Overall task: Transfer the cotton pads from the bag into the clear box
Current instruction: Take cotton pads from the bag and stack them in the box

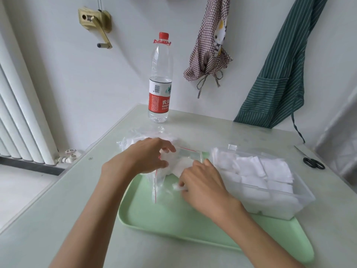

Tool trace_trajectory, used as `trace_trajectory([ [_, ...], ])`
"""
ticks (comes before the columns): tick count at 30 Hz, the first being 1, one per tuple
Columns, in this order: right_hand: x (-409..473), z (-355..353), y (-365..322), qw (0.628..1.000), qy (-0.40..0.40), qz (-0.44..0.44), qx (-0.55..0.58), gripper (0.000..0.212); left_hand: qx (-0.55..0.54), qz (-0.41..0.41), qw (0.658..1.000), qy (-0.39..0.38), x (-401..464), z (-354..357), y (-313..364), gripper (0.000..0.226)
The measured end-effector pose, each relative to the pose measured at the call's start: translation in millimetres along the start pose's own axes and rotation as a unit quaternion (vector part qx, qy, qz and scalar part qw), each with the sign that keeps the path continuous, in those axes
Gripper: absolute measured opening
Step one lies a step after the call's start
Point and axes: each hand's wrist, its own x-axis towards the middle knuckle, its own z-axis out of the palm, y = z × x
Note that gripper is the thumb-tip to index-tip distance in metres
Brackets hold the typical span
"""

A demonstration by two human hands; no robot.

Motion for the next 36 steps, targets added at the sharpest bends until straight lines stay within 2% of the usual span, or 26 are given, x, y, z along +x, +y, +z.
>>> trace_trajectory([
  [1, -1.3, -1.4, 0.6, 1.000, 0.014, 0.005, 0.007, 0.040, -0.001, -0.001, 1.000, 0.008, -1.3, -1.4, 0.7, 0.043],
  [2, -1.4, -2.9, 2.4, 0.999, 0.035, 0.017, 0.016, 0.046, 0.001, -0.003, 1.000, 0.022, -1.9, -3.0, 1.6, 0.043],
  [3, -1.9, -2.2, 6.1, 0.996, 0.062, 0.014, 0.057, 0.034, 0.003, -0.004, 0.999, 0.044, -2.4, -4.4, 2.4, 0.042],
  [4, -4.4, -3.8, 11.5, 0.990, 0.049, 0.019, 0.128, 0.025, 0.004, -0.007, 0.998, 0.067, -3.0, -5.8, 2.8, 0.041],
  [5, -7.6, -6.4, 17.4, 0.976, 0.028, 0.032, 0.213, 0.027, 0.004, -0.009, 0.996, 0.084, -3.1, -6.5, 3.2, 0.039],
  [8, -18.8, -17.4, 31.8, 0.903, 0.059, 0.063, 0.421, 0.043, 0.011, -0.013, 0.997, 0.077, -2.0, -4.5, 1.8, 0.033],
  [9, -23.3, -21.8, 38.1, 0.872, 0.066, 0.078, 0.479, 0.039, 0.020, -0.015, 0.997, 0.070, -1.1, -3.3, 2.6, 0.031],
  [11, -30.9, -30.6, 46.0, 0.811, 0.061, 0.103, 0.573, 0.017, 0.017, -0.004, 0.994, 0.104, 2.3, -2.0, 4.1, 0.024],
  [12, -34.2, -34.9, 51.5, 0.786, 0.056, 0.124, 0.604, 0.008, -0.011, 0.014, 0.990, 0.142, 4.8, -1.5, 7.0, 0.018],
  [14, -40.8, -42.7, 64.5, 0.760, 0.057, 0.155, 0.629, 0.010, -0.116, 0.048, 0.970, 0.210, 6.4, -0.1, 22.7, 0.012],
  [16, -47.2, -47.4, 77.3, 0.759, 0.070, 0.181, 0.622, 0.012, -0.231, 0.073, 0.947, 0.212, 4.9, 1.7, 47.8, 0.022],
  [19, -55.4, -53.5, 94.9, 0.741, 0.106, 0.215, 0.628, 0.011, -0.383, 0.086, 0.909, 0.136, 0.4, 5.6, 80.9, 0.037],
  [22, -61.4, -55.1, 109.6, 0.736, 0.126, 0.235, 0.623, 0.009, -0.412, 0.071, 0.906, 0.074, 7.0, 9.7, 100.7, 0.024],
  [26, -65.8, -49.8, 119.8, 0.732, 0.117, 0.244, 0.625, 0.009, -0.413, 0.046, 0.906, 0.075, 19.5, 17.6, 118.6, 0.013],
  [28, -65.3, -44.6, 123.0, 0.734, 0.092, 0.255, 0.623, 0.010, -0.375, 0.031, 0.922, 0.092, 22.5, 19.6, 117.9, 0.012],
  [31, -62.5, -37.0, 124.6, 0.737, 0.076, 0.284, 0.609, 0.005, -0.230, 0.005, 0.968, 0.102, 24.8, 22.6, 110.1, 0.005],
  [33, -60.4, -30.9, 122.4, 0.752, 0.045, 0.296, 0.587, 0.009, -0.127, -0.013, 0.987, 0.095, 23.5, 25.2, 109.0, 0.006],
  [36, -55.3, -20.1, 118.4, 0.789, 0.000, 0.306, 0.532, 0.013, -0.013, -0.012, 0.995, 0.096, 20.5, 30.2, 113.0, 0.008],
])
